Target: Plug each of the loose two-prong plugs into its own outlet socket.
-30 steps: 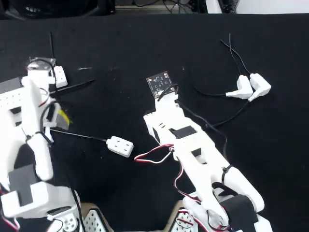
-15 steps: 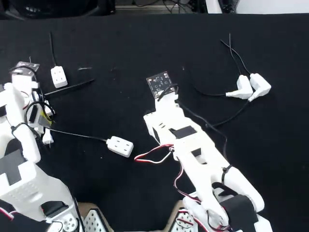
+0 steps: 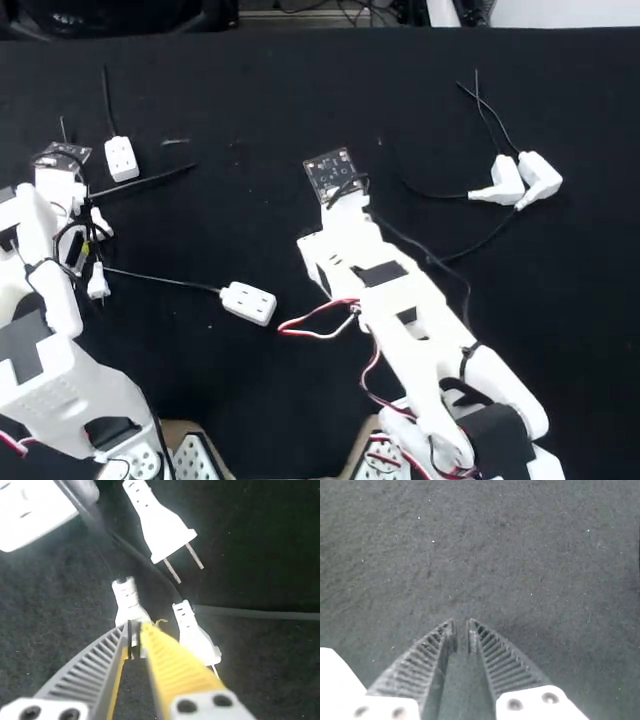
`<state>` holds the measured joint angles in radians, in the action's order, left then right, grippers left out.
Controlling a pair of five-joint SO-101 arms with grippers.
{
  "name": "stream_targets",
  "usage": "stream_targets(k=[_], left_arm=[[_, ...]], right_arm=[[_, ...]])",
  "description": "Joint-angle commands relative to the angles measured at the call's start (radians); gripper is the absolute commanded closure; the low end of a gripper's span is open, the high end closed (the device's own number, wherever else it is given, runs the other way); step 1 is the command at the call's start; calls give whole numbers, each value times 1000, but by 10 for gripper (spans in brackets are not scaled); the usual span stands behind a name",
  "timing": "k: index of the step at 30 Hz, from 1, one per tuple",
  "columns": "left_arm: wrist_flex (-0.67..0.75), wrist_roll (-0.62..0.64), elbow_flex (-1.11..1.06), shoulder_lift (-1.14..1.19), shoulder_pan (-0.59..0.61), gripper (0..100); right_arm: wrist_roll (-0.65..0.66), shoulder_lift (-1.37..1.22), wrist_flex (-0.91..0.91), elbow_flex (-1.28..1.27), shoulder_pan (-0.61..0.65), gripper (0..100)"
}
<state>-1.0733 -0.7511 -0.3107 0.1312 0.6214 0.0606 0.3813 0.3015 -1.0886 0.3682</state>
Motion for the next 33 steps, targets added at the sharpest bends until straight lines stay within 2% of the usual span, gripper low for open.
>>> stream_targets(k=[1, 6, 13, 18, 26, 33], left_arm=[[11, -11, 4, -15, 7, 920], [11, -11, 24, -12, 8, 943], [20, -6, 38, -8, -1, 746], [23, -6, 71, -6, 4, 764], [227, 60, 85, 106, 68, 769], [222, 63, 85, 163, 73, 770]], right_arm=[[-2, 36, -2, 7, -9, 956], [0, 36, -2, 7, -9, 956], [0, 36, -2, 7, -9, 956], [2, 36, -2, 7, -9, 956], [2, 36, -2, 7, -9, 956], [2, 36, -2, 7, -9, 956]])
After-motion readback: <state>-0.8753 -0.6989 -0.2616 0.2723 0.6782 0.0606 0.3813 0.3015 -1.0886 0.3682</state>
